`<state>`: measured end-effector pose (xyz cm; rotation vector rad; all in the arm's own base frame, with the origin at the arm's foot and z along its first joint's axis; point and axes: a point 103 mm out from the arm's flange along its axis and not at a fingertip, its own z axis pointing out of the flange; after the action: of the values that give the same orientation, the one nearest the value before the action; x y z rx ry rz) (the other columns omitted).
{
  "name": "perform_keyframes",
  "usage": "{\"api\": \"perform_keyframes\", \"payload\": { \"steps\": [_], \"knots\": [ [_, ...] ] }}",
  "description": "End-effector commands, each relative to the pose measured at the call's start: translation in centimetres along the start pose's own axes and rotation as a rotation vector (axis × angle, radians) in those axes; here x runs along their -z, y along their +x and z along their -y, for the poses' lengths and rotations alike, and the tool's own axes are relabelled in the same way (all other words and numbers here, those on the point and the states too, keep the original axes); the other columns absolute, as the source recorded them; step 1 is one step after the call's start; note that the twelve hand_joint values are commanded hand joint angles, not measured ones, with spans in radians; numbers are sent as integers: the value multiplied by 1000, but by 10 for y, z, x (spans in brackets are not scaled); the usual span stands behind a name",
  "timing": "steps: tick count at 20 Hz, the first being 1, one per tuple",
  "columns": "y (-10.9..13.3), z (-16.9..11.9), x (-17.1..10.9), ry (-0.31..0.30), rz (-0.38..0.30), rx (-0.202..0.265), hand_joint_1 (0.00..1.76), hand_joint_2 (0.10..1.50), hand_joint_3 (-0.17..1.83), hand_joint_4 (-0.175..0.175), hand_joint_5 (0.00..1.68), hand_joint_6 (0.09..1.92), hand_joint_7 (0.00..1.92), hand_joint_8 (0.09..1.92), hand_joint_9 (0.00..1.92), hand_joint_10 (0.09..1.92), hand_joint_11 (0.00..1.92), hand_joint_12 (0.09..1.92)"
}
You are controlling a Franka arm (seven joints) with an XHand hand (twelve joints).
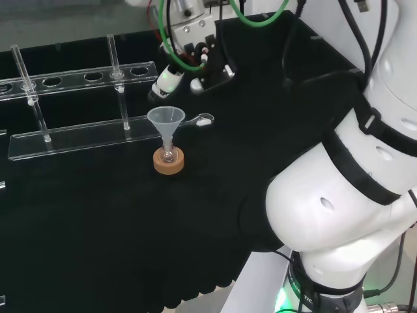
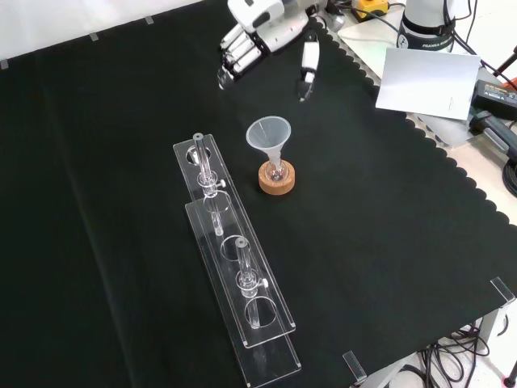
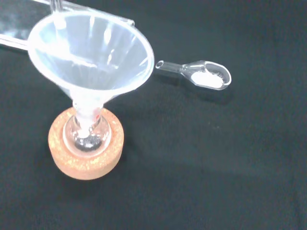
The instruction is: Pick up the weighing funnel.
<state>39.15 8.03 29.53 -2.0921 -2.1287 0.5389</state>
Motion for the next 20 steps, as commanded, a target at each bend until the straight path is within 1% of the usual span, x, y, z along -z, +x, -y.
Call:
{"api": "perform_keyframes", "payload": {
  "steps": [1,4,6,11,15,20],
  "knots": [
    [-45,2,17,-24,-120,-34,531,732,181,-55,171,87,44,649,281,721,167,1435],
    [-55,-2,20,-33,-130,-47,531,732,183,-55,172,87,45,654,294,724,169,1435],
    [-63,-6,22,-34,-142,-55,547,735,192,-59,189,87,92,677,347,714,188,1423],
    [-85,-21,25,-38,-186,-73,699,743,245,-58,281,87,182,703,438,680,243,1391],
    [-104,-40,19,-17,-201,-87,803,682,407,-49,375,87,236,688,500,627,286,1367],
    [-123,-63,3,2,-202,-98,829,648,477,-41,430,87,263,687,532,614,315,1353]
  ]
}}
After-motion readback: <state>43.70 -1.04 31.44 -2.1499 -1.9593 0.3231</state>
